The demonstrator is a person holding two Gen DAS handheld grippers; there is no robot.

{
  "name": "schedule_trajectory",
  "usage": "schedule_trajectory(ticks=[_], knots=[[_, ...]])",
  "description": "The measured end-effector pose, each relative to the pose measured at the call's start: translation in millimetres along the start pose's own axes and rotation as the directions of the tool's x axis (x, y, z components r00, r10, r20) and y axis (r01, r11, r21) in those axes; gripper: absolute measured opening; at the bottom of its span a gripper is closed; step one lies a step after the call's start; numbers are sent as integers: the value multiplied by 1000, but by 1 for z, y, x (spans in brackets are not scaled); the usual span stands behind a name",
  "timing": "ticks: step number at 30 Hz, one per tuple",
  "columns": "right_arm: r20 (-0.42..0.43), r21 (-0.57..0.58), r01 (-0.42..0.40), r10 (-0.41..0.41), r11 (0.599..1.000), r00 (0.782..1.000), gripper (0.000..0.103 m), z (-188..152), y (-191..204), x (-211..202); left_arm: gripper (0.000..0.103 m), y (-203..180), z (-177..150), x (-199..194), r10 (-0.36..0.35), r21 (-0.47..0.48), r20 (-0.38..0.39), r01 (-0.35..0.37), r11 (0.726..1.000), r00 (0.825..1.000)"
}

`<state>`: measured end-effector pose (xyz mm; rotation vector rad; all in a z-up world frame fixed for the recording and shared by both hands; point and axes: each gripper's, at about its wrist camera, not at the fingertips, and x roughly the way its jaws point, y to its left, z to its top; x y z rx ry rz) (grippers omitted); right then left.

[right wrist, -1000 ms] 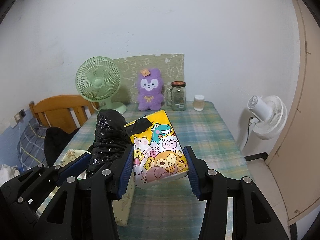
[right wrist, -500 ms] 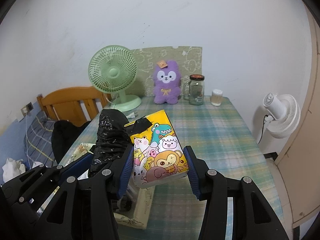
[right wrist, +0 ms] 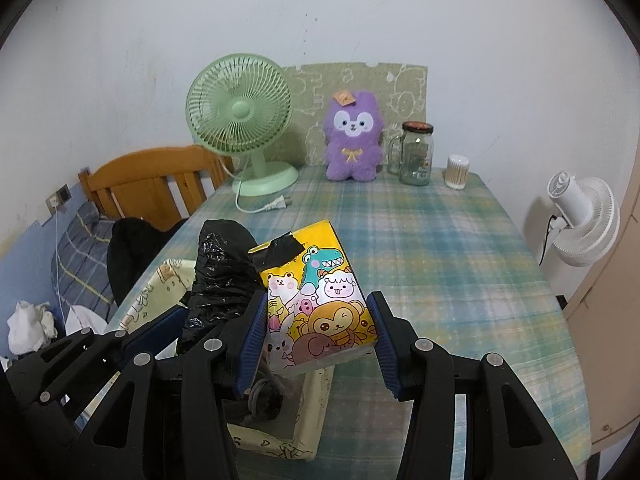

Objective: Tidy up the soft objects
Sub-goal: 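Lower both items into the box and open both tools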

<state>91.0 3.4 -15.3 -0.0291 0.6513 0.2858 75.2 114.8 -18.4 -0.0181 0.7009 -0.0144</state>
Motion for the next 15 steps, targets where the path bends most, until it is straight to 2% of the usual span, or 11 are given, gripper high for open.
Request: schedule_trajectory(ticks=[5, 13, 14, 15], knots=[[-22, -22, -1, 0, 1000, 1000, 53, -3, 5, 12, 30, 9, -6, 9, 11, -20, -23, -12, 1000, 1000], [-68, -39, -17, 14, 999, 998, 53, -10, 14, 30, 41, 23, -15, 28, 13, -51, -86, -18, 999, 996], [-73, -40, -19, 16, 999, 997, 53, -11, 15, 31, 48, 25, -17, 30, 14, -51, -93, -19, 999, 996], [-79, -40, -23, 20, 999, 997, 53, -11, 16, 33, 59, 26, -17, 30, 18, -50, -95, -22, 998, 995]])
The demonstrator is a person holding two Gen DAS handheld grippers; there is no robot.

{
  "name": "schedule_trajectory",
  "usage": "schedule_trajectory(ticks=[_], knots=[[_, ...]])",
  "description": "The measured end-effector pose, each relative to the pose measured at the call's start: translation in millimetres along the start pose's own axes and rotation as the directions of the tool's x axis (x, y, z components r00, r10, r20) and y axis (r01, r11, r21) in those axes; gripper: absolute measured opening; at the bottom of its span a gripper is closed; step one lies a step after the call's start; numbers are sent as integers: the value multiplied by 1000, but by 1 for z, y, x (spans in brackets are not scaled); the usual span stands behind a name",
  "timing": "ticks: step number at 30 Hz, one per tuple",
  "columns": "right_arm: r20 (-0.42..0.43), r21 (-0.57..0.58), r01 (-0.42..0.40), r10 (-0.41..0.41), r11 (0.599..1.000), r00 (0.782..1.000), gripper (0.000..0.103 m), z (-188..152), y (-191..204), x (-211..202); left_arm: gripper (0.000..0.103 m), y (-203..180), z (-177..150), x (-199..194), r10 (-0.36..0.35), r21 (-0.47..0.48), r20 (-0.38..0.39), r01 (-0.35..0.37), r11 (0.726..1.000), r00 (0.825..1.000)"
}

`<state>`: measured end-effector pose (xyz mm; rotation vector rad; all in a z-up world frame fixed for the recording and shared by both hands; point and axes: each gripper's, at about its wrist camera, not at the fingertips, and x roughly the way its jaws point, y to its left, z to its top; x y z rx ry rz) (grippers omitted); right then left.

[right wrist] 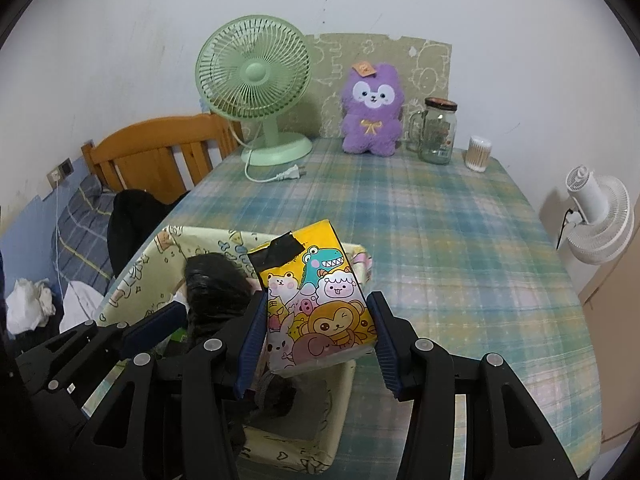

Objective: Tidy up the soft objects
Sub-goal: 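Lower both items into the box and open both tools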

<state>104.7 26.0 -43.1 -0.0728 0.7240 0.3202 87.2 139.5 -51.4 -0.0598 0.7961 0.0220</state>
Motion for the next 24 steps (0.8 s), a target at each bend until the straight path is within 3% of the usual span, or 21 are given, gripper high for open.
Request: schedule_trajectory(ticks=[3, 5, 20, 23, 24], knots=[[-5, -6, -12, 12, 1000, 1000, 53, -1, 3, 2, 84, 2, -2, -1, 32, -2, 26, -32, 999, 999], [-7, -17, -14, 14, 1000, 1000, 53, -1, 5, 3, 88, 4, -3, 0, 49, 4, 39, -49, 999, 998], [-58, -32, -110, 108, 993, 992, 55, 1, 22, 23, 94, 22, -3, 5, 96, 2, -4, -96, 995, 995], [-71, -27, -96, 94, 995, 993, 66, 1, 22, 26, 94, 22, -5, 6, 100, 7, -13, -100, 995, 995], [-71, -25, -91, 89, 996, 994, 74, 0, 21, 25, 94, 22, -6, 6, 99, 7, -12, -98, 995, 995]])
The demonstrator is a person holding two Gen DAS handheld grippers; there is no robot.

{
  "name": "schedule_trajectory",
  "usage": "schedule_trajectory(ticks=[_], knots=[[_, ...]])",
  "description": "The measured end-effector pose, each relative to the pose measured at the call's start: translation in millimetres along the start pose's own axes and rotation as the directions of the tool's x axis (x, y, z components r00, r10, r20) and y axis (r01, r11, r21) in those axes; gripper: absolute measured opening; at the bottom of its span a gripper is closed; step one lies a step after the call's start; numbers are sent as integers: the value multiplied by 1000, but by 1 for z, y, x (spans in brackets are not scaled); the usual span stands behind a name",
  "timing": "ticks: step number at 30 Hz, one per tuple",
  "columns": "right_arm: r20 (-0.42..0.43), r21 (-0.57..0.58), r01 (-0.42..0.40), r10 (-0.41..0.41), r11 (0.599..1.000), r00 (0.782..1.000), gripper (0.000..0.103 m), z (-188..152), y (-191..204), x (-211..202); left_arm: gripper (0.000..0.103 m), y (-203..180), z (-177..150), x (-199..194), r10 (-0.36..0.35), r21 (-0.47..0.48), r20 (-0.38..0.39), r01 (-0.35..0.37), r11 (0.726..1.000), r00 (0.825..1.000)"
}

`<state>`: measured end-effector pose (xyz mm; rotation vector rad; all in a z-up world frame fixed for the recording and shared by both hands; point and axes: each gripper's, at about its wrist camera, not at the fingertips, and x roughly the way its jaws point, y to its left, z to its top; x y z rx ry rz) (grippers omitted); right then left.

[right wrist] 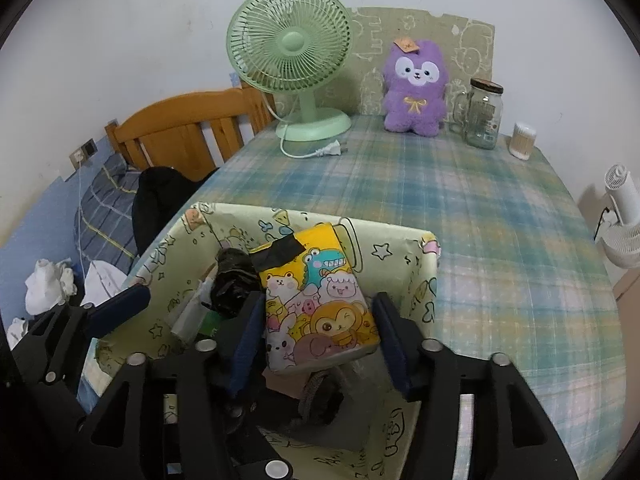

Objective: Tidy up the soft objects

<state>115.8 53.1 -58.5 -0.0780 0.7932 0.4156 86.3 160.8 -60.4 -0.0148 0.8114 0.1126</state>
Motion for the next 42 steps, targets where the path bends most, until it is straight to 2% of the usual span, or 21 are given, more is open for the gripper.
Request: schedule_trajectory(ticks=[1, 6, 9, 13, 28, 36, 42], knots=[[4, 2, 0, 0, 1000, 1000, 80, -1, -1, -2, 94, 0, 0, -1, -2, -1, 1, 2, 1000, 1000], [41, 3, 3, -3, 1000, 999, 81, -3, -3, -13, 96, -4, 0, -8, -14, -5, 21, 14, 1000, 1000], [56, 9, 29, -29, 1000, 998, 86, -5, -7, -21, 97, -8, 0, -12, -14, -2, 26, 14, 1000, 1000], [75, 17, 35, -36, 999, 997, 87, -6, -14, -31, 98, -15, 1, -17, -3, 2, 33, 3, 1000, 999], [171, 88, 87, -101, 992, 980, 91, -5, -56, -83, 103, -48, 14, -56, -34, 12, 124, 33, 999, 992], [254, 122, 134, -162, 983, 953, 99, -12, -75, -121, 103, -70, 20, -80, -36, 40, 174, 30, 999, 984], [306, 137, 181, -216, 974, 927, 100, -16, -90, -153, 103, -88, 23, -101, -46, 62, 218, 33, 998, 975]])
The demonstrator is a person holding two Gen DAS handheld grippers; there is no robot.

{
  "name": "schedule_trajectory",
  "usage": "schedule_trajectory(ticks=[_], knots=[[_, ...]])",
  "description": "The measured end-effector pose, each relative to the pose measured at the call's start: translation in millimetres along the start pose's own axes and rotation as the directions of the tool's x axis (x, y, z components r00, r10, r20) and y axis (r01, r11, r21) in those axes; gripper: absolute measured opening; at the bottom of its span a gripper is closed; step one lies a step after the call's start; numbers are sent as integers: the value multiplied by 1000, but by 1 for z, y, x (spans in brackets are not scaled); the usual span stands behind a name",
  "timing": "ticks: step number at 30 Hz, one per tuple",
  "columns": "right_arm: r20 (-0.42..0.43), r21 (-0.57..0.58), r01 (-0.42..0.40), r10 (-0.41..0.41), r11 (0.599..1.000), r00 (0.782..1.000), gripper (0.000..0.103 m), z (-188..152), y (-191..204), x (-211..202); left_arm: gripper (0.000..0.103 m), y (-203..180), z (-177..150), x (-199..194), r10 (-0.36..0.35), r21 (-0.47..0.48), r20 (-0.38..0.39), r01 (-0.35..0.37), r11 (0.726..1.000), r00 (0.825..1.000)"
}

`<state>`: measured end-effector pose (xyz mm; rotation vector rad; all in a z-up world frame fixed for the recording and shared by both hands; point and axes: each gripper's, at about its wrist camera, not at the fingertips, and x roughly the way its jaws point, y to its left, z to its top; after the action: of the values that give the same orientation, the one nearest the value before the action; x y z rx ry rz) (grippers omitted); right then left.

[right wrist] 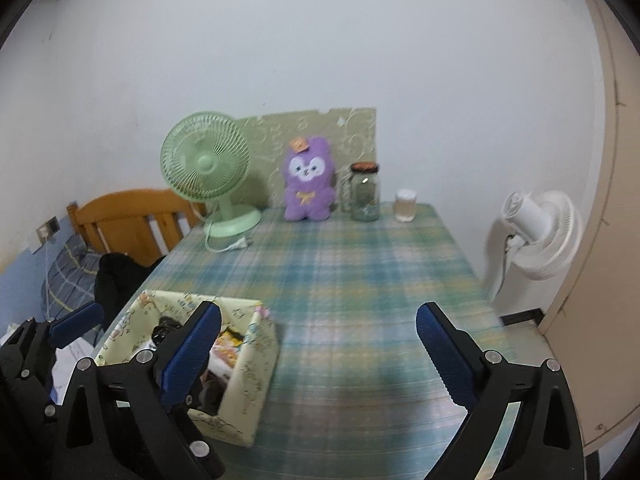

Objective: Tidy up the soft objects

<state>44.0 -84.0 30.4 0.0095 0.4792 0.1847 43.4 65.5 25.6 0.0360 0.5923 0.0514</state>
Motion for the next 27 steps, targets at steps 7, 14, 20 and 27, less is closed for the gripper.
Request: schedule_trajectory(ticks=[7, 14, 20, 27], knots=[[57, 33, 27, -29, 999, 998, 100, 5, -27, -31, 103, -16, 9, -24, -4, 21, 65, 3, 1000, 998], [94, 62, 57, -63, 996, 994, 101, 5, -46, -56, 103, -25, 14, -44, -12, 27, 115, 9, 1000, 993], [141, 48, 93, -99, 995, 985, 101, 5, -55, -80, 103, -29, 14, -58, -29, 15, 143, 27, 1000, 989], [151, 52, 87, -94, 995, 984, 101, -1, -57, -89, 103, -28, 9, -67, -11, 6, 157, 10, 1000, 988]])
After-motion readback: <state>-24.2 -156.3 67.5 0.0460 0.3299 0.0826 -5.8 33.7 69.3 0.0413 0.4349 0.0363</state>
